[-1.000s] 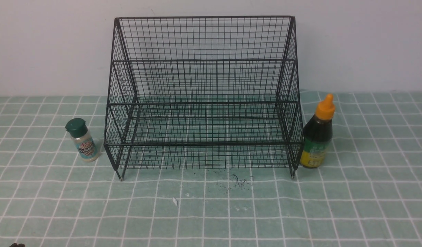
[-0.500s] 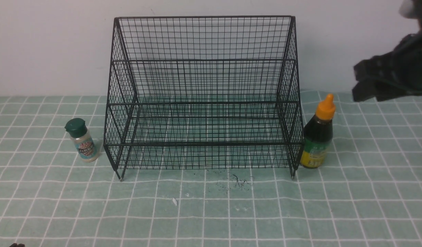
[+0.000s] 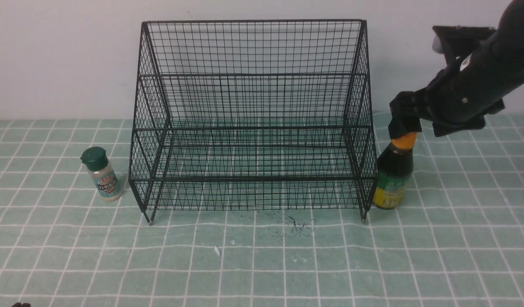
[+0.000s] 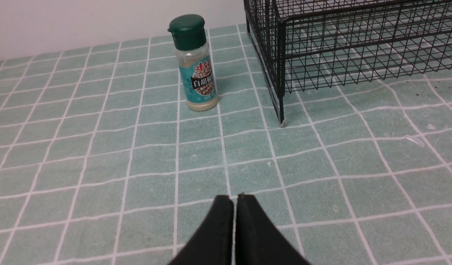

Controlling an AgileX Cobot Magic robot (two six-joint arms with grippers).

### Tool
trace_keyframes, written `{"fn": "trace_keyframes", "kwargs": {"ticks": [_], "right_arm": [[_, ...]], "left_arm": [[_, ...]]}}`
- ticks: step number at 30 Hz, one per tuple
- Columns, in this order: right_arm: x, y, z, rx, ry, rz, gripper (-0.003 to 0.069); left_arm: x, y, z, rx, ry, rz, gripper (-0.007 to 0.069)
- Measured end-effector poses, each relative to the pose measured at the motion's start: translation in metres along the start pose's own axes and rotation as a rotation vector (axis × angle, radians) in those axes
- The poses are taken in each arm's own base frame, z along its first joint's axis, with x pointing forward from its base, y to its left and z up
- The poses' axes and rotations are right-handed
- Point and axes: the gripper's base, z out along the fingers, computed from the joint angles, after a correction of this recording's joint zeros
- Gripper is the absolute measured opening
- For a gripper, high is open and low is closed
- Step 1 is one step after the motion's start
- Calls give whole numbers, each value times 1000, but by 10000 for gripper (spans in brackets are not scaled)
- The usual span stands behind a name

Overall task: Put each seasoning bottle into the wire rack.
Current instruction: Use the right arm to grab the condiment bottle closest to it, then use the right arm to put the condiment bottle back on the shelf

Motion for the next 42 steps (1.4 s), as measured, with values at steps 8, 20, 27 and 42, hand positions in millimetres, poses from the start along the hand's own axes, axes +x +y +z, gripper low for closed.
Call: {"fn": "trace_keyframes", "kwargs": {"ticks": [8,20,27,42], "right_arm": [[3,-2,29,1,46,10,440],[14,11,-100,-33,29,-124,330],[19,48,-184,-225,-196,-216,328],[-14,98,-90,-268,-179,-338,328]], "left_arm": [[0,0,0,0,0,0,-6],[0,0,0,0,0,0,-6],[0,0,0,0,1,0,-6],[0,0,0,0,1,0,-6]]}}
